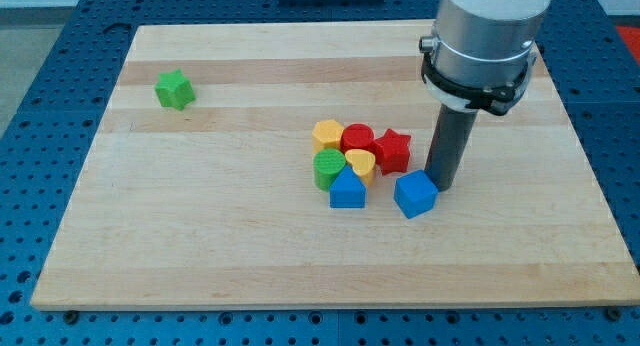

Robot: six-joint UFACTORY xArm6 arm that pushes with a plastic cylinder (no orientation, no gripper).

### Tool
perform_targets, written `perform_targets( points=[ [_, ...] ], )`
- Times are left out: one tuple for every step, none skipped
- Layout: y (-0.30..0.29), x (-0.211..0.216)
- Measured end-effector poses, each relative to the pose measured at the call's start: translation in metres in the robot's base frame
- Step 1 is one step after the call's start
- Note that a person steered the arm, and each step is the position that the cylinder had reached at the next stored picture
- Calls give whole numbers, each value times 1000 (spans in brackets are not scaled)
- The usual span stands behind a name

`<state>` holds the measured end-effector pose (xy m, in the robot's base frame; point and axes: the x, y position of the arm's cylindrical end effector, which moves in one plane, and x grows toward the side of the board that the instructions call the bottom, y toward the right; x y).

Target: Move blue cube closer to yellow heart

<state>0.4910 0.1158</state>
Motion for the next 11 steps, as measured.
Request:
perform_targets(
  points=[
    [19, 2],
    [33, 7],
    [33, 7],
    [15, 9],
    [5, 16],
    [5, 32],
    [5, 34],
    [5, 34],
    [12, 37],
    [15, 45],
    [15, 45]
  ],
)
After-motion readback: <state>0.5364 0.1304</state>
